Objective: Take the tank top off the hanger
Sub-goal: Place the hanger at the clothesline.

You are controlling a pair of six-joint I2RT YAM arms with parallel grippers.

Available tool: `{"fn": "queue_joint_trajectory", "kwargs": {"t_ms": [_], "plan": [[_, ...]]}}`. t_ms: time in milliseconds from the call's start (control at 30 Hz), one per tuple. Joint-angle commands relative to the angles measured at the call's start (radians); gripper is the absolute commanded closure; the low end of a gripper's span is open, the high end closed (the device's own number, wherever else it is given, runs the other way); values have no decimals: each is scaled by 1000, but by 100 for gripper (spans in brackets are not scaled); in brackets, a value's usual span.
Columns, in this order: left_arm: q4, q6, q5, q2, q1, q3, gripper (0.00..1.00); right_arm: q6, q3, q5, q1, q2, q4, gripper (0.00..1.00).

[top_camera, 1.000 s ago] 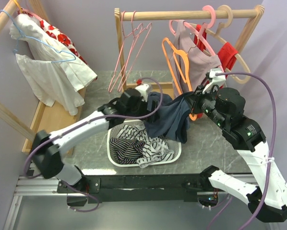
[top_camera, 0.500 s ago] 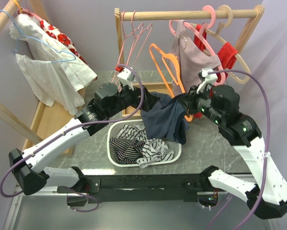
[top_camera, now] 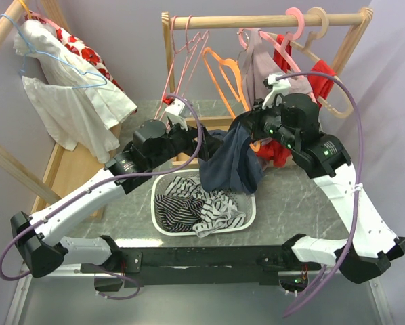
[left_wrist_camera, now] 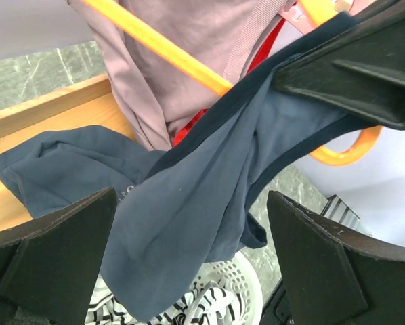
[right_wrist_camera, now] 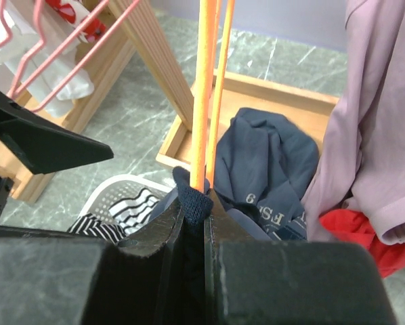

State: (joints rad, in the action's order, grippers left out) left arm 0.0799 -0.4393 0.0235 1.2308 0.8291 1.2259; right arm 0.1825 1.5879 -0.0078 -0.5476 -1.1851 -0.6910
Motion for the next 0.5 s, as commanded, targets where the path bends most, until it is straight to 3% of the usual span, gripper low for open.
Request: {"fn": "queue_joint_trajectory", "kwargs": {"t_ms": [0, 133, 267, 467], "plan": [[-20, 11, -17, -21, 5, 1, 1, -29, 49, 11, -9, 47, 111, 100], [-71, 13, -11, -7, 5, 10, 1, -41, 106, -13, -11, 27, 65, 100], [-118, 34, 45, 70, 5, 56, 1, -15, 49, -63, -9, 61, 107, 100], [-301, 30, 115, 110, 15, -3, 1, -9, 46, -118, -9, 81, 104, 100]]}}
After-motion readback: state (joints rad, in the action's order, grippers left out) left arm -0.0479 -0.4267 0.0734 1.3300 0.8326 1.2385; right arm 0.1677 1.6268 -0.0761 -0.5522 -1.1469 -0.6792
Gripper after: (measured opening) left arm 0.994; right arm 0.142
